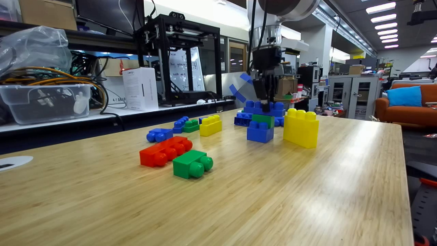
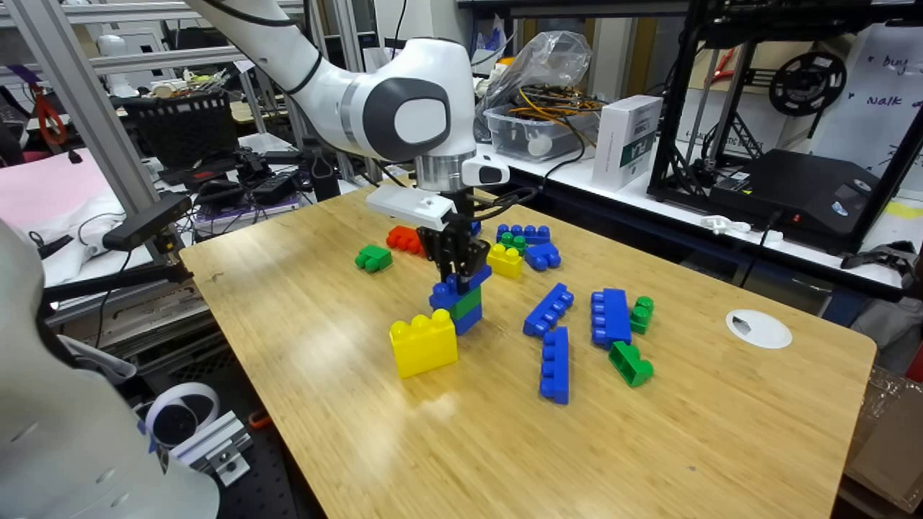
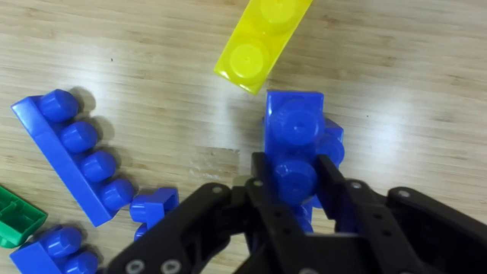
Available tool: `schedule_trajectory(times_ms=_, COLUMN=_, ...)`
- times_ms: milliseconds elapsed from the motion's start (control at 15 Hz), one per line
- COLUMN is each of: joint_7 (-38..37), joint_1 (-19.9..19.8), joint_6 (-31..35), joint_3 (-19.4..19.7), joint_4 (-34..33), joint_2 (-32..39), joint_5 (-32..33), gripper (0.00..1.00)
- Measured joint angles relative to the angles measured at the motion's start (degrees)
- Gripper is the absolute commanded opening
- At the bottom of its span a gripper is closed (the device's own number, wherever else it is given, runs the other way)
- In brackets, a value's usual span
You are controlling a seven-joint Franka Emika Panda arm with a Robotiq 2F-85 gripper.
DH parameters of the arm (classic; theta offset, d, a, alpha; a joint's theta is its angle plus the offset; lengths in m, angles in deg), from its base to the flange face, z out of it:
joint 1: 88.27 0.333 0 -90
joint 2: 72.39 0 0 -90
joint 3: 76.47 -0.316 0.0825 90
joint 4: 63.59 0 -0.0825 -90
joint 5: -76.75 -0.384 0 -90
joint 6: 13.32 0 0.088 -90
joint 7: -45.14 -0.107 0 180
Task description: Place one block on top of the stacked blue and green blocks
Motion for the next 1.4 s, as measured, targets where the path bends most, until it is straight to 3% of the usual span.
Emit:
schedule_trajectory(times_ms=533, joint_7=0.2, joint_1=-0.05, joint_6=-0.04, joint_3=0.14, joint_4=-1.18, joint_2=0.99, joint_5=0.0, gripper=0.09)
schedule_trajectory(times_ms=600, joint_7=0.23, joint_1=-0.05, joint_6=-0.04, joint_3=0.15, joint_4=-1.24, joint_2=1.04, joint_5=0.0, gripper=0.47)
schedule_trajectory(times_ms=667, joint_7=0.27, joint_1=-0.05, joint_6=-0.05, joint_3=0.15, joint_4=-1.3, joint_2=1.08, joint_5=0.0, gripper=0.61)
schedule_trajectory(times_ms=1067, joint_7=0.41, joint_1=-0.05, joint_6=-0.02, joint_3=0.16, joint_4=-1.77, joint_2=2.87, joint_5=0.74, gripper=0.99)
schedule_trajectory(times_ms=1400, joint_7=0.52, joint_1=-0.05, joint_6=-0.03, joint_3=0.15, joint_4=-2.89, joint_2=2.89, joint_5=1.64, gripper=1.0)
